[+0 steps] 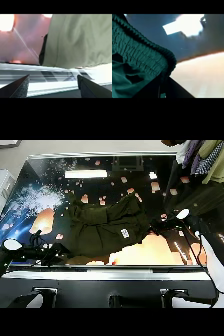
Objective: Fold the clothes and pants, and hang the long-sleeved shirts on hangers.
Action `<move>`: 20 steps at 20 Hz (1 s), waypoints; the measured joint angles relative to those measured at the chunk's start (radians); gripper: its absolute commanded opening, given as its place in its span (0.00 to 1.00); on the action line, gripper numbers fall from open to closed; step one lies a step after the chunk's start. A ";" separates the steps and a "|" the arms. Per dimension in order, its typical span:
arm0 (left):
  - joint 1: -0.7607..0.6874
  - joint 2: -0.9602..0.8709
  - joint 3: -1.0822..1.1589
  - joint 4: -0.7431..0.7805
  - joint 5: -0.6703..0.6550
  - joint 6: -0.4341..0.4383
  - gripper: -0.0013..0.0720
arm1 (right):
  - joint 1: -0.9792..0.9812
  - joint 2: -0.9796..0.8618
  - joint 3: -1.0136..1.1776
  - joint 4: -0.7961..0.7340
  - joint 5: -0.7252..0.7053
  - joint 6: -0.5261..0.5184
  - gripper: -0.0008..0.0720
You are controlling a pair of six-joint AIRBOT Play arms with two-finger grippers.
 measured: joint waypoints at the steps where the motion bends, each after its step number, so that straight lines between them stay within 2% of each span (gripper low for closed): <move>1: -0.013 -0.013 -0.003 0.006 0.017 -0.006 0.96 | 0.000 0.000 0.000 0.000 0.002 0.000 0.07; 3: -0.051 -0.057 -0.006 0.001 0.067 -0.015 0.95 | 0.000 0.000 0.000 0.000 0.012 0.008 0.07; 4: -0.077 -0.085 -0.007 -0.011 0.099 -0.016 0.90 | 0.000 0.000 0.000 0.000 0.016 0.008 0.07; 5: -0.100 -0.111 -0.008 -0.022 0.127 -0.018 0.74 | 0.000 0.000 0.000 0.000 0.020 0.015 0.07; 6: -0.124 -0.139 -0.008 -0.037 0.156 -0.019 0.34 | 0.000 0.002 0.000 0.000 0.026 0.017 0.07; 7: -0.143 -0.162 -0.006 -0.052 0.177 -0.019 0.04 | 0.000 0.006 0.000 -0.002 0.032 0.025 0.07; 11: -0.166 -0.181 0.048 -0.071 0.182 -0.017 0.03 | 0.001 0.074 0.000 -0.066 0.080 0.091 0.07; 16: -0.104 -0.105 0.172 0.052 -0.037 -0.024 0.03 | 0.003 0.272 -0.013 -0.285 0.309 0.181 0.07; 20: -0.099 -0.080 0.206 0.149 -0.181 -0.033 0.03 | 0.050 0.472 -0.150 -0.380 0.380 0.253 0.07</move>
